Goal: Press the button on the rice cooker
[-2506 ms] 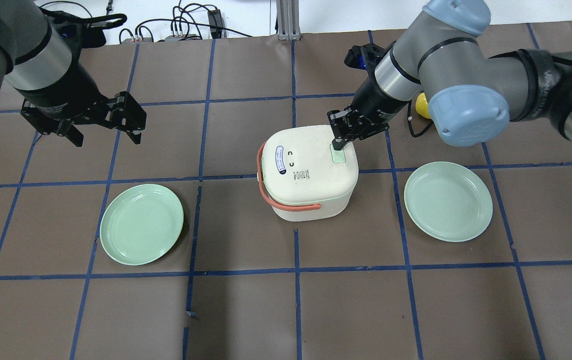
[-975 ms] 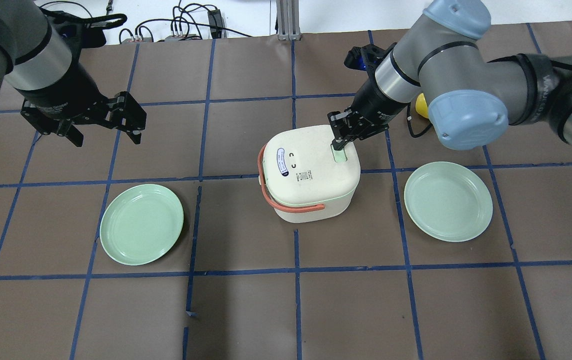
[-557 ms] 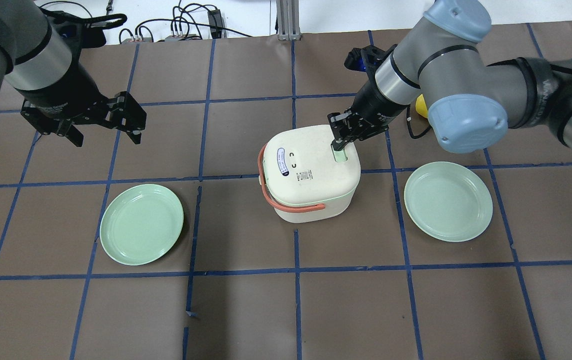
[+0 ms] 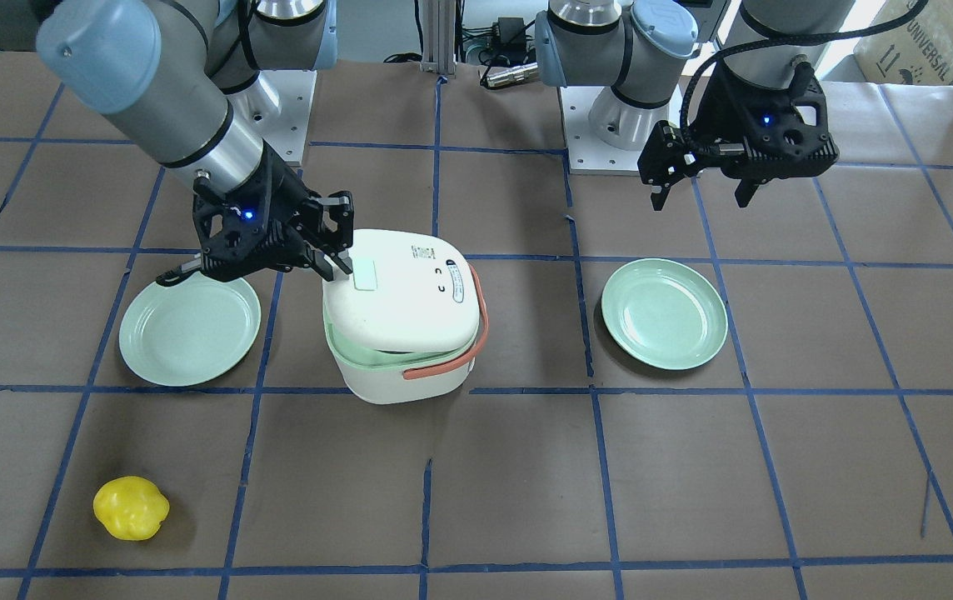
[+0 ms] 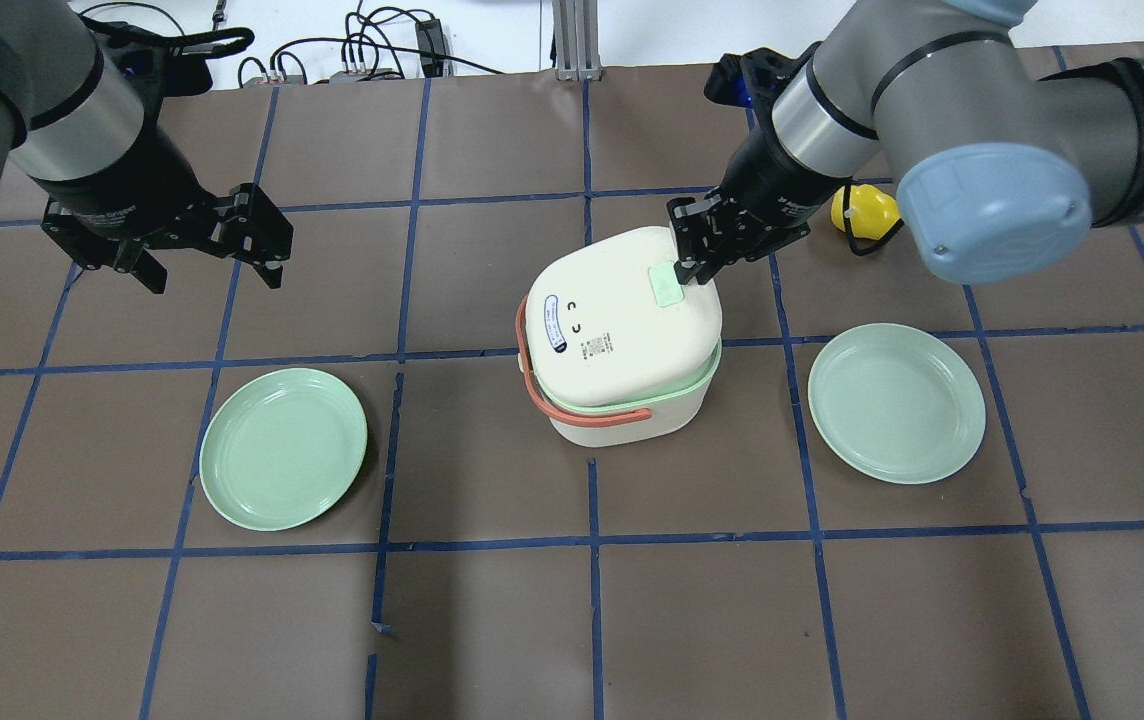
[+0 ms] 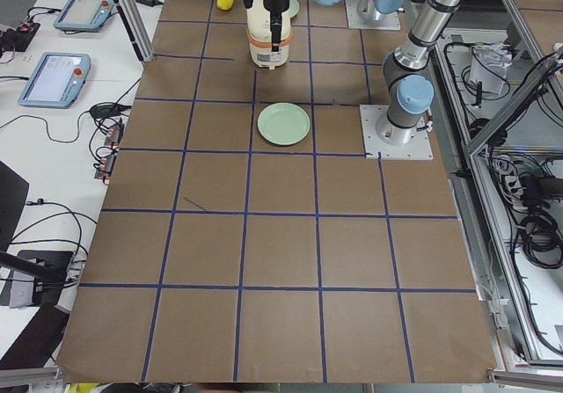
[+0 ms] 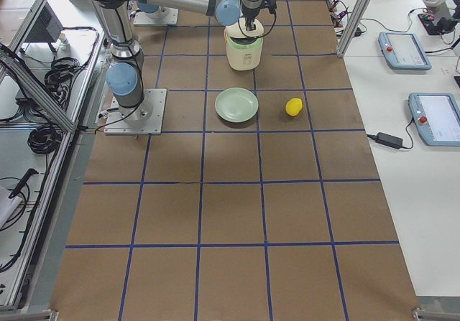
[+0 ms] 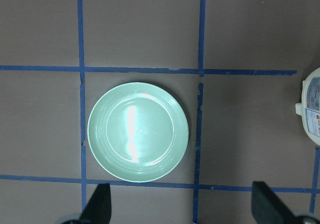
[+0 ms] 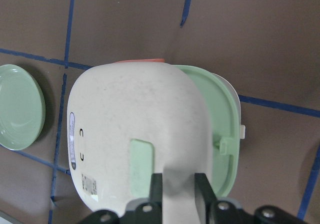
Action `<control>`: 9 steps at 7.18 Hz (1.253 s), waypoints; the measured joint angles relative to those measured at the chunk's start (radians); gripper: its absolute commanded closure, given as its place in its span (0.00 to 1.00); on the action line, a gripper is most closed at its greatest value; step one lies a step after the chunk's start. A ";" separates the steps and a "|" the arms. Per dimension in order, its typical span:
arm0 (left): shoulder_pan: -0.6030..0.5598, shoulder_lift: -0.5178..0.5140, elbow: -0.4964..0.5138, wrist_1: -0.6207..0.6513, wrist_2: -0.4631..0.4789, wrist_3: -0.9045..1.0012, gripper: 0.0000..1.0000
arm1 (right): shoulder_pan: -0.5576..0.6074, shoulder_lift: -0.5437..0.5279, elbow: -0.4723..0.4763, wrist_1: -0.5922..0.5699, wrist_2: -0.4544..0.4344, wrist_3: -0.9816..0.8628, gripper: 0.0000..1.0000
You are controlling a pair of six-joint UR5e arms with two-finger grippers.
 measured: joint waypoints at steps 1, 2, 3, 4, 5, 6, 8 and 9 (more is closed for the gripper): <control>0.000 0.000 0.000 0.000 0.000 0.000 0.00 | 0.000 -0.013 -0.059 0.072 -0.051 0.003 0.01; 0.000 0.000 0.000 0.000 0.000 0.000 0.00 | -0.001 -0.016 -0.124 0.115 -0.110 0.025 0.01; 0.000 0.000 0.000 0.000 0.000 0.000 0.00 | -0.004 -0.017 -0.183 0.147 -0.151 0.062 0.01; 0.000 0.000 0.000 0.000 0.000 0.000 0.00 | -0.014 -0.019 -0.236 0.178 -0.181 0.090 0.01; 0.000 0.000 0.000 0.000 0.000 0.000 0.00 | -0.031 -0.018 -0.284 0.203 -0.215 0.103 0.01; 0.000 0.000 0.000 0.000 0.000 0.000 0.00 | -0.047 -0.016 -0.316 0.218 -0.246 0.111 0.01; 0.000 0.000 0.000 0.000 0.000 0.000 0.00 | -0.060 -0.013 -0.320 0.233 -0.302 0.138 0.01; 0.000 0.000 0.000 0.000 0.000 0.000 0.00 | -0.062 -0.015 -0.288 0.228 -0.314 0.147 0.01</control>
